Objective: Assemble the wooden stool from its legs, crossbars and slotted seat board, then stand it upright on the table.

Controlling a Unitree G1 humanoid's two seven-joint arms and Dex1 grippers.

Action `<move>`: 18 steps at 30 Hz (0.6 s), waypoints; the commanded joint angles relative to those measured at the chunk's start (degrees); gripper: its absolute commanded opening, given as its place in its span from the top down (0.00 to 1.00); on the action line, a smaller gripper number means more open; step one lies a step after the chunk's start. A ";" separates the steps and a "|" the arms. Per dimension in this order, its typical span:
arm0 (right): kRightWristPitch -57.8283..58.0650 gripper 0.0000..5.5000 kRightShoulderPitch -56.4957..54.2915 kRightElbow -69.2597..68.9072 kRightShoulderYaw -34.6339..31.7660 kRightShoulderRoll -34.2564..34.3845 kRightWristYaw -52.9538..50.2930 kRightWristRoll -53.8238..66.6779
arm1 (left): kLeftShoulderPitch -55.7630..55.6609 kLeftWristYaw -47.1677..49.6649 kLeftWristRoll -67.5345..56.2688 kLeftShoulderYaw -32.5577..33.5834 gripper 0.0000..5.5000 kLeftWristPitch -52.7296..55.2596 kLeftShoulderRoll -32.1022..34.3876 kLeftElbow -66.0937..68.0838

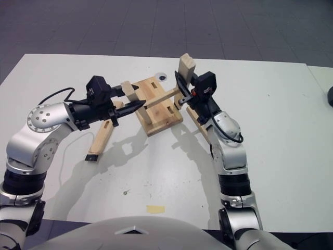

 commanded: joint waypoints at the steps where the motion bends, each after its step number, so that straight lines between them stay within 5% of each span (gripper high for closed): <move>1: 1.58 0.82 -3.85 -3.46 -1.31 -0.58 1.35 2.61 | 3.14 -0.26 1.63 -3.34 0.63 2.23 -0.27 1.29; 18: -0.56 0.82 0.14 -5.01 3.66 -2.90 2.27 -5.63 | 3.58 -0.41 2.16 -3.19 0.63 2.05 -0.08 1.13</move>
